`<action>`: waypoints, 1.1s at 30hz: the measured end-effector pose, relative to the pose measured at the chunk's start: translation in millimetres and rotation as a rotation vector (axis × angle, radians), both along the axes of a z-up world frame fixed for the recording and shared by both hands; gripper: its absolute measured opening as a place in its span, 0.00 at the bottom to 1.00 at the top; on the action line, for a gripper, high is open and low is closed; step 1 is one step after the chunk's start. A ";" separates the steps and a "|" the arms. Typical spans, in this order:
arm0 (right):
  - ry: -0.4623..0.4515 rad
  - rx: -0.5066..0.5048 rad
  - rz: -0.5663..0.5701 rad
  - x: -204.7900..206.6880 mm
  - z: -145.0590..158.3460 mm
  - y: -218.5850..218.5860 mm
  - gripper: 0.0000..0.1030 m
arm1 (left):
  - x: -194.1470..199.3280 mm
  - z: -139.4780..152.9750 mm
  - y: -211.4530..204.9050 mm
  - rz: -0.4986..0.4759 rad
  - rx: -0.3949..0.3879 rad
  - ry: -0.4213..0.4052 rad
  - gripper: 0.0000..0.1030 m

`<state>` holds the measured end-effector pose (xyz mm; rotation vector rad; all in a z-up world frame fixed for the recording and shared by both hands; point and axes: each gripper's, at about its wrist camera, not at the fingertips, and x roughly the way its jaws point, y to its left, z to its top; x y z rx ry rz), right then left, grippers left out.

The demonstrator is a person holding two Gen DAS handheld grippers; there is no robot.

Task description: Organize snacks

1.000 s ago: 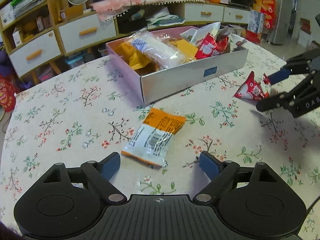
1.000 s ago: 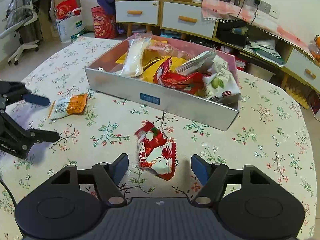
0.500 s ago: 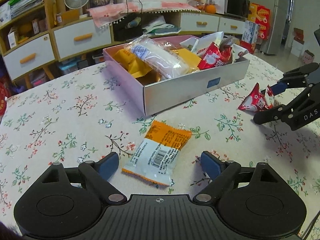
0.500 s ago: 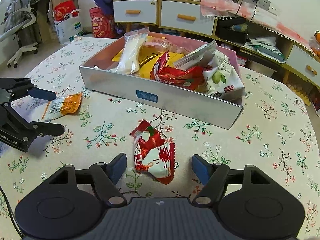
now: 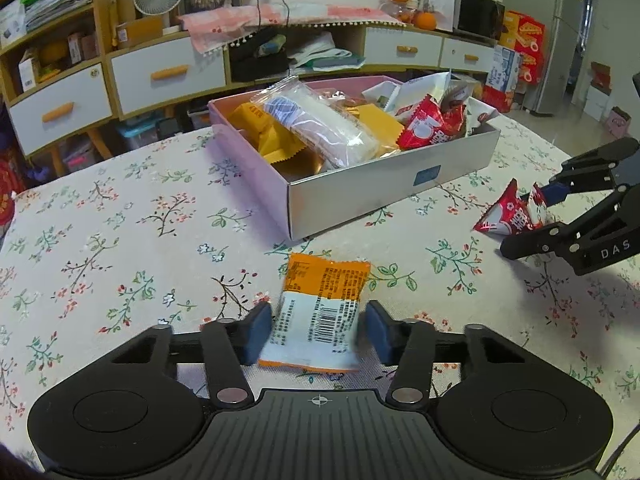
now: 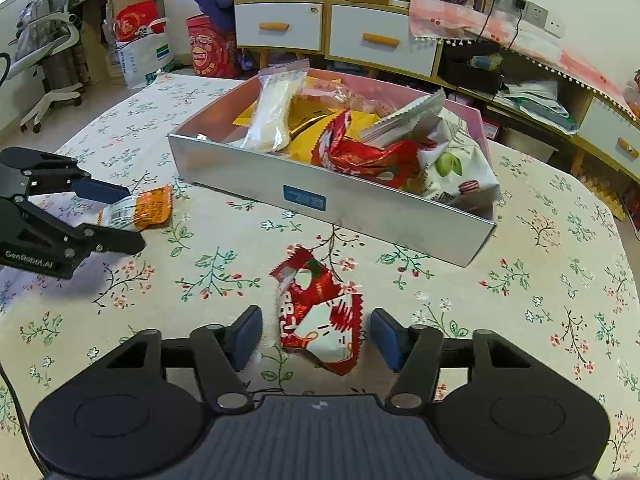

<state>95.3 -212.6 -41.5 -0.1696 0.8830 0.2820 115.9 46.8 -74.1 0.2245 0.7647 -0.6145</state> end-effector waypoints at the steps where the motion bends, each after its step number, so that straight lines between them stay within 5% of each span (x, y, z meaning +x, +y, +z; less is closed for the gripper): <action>1: -0.001 0.000 0.003 -0.1 0.3 0.9 0.26 | 0.2 0.8 -0.1 0.006 0.000 0.005 0.39; 7: 0.001 0.006 0.020 -0.1 2.4 6.1 0.11 | 0.7 4.3 -3.3 0.035 -0.004 0.039 0.36; 17: -0.007 0.015 0.015 2.0 9.1 12.8 0.10 | -1.0 17.6 -4.1 0.070 -0.048 0.100 0.35; 27: -0.059 0.136 -0.012 13.1 37.6 16.4 0.10 | 5.0 54.7 1.2 0.140 -0.201 0.060 0.35; 33: -0.113 0.193 -0.076 30.4 53.3 13.2 0.10 | 28.3 63.4 -15.7 0.182 -0.204 0.039 0.35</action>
